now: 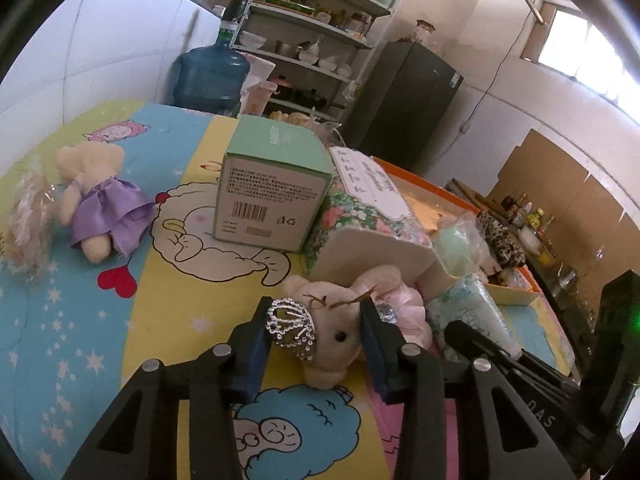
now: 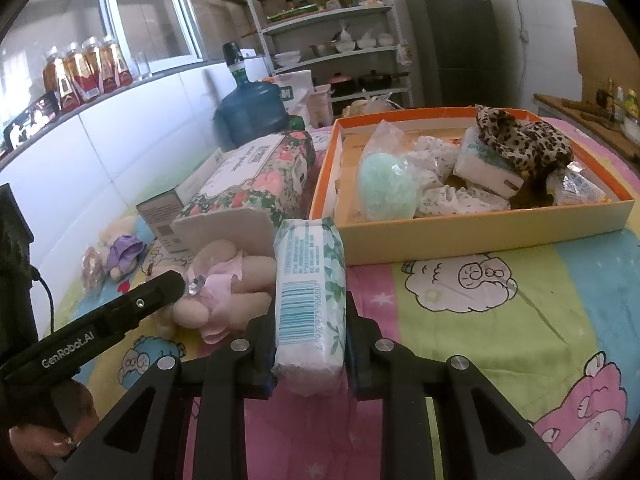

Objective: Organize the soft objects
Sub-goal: 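Grasp the pink plush bunny with the left tool while the right tool holds the tissue pack, then carry the plush bunny and tissue pack over the cardboard tray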

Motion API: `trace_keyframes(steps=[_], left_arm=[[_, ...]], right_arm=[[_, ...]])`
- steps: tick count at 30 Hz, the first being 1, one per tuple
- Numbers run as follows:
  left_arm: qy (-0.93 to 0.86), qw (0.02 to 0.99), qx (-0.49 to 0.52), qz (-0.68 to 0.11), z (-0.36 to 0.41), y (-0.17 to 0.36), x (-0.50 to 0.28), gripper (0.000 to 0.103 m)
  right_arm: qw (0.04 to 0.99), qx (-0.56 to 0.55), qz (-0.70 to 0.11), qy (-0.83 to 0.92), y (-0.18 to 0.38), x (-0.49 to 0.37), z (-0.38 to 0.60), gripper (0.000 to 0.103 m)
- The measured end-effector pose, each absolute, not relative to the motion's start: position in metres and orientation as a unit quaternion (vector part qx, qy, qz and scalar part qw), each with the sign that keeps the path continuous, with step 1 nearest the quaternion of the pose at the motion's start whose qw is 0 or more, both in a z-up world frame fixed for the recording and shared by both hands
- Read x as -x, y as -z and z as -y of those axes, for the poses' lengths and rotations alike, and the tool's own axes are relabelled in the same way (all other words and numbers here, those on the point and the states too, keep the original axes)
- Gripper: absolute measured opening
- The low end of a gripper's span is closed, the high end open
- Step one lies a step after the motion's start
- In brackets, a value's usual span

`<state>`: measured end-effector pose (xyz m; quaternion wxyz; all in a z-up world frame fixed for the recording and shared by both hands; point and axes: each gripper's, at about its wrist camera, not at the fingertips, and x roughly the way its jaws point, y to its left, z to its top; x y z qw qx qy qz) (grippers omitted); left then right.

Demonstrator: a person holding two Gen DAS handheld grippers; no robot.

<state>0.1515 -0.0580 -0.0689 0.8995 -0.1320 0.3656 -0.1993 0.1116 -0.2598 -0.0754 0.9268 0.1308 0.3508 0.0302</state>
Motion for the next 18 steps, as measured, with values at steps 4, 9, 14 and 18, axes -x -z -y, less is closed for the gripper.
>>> trace_keyframes(steps=[4, 9, 14, 18], left_arm=[[0.199, 0.904, 0.131, -0.353, 0.053, 0.061, -0.148, 0.041], [0.195, 0.912, 0.135, -0.335, 0.047, 0.048, -0.138, 0.041], [0.198, 0.919, 0.135, -0.312, 0.043, 0.032, -0.128, 0.041], [0.2, 0.926, 0.134, -0.292, 0.042, 0.021, -0.12, 0.041]], right_arm=[[0.929, -0.129, -0.345, -0.03, 0.072, -0.109, 0.26, 0.025], [0.935, -0.126, -0.331, -0.03, 0.062, -0.104, 0.259, 0.025], [0.941, -0.122, -0.315, -0.025, 0.05, -0.096, 0.261, 0.025], [0.945, -0.119, -0.305, -0.022, 0.043, -0.09, 0.263, 0.024]])
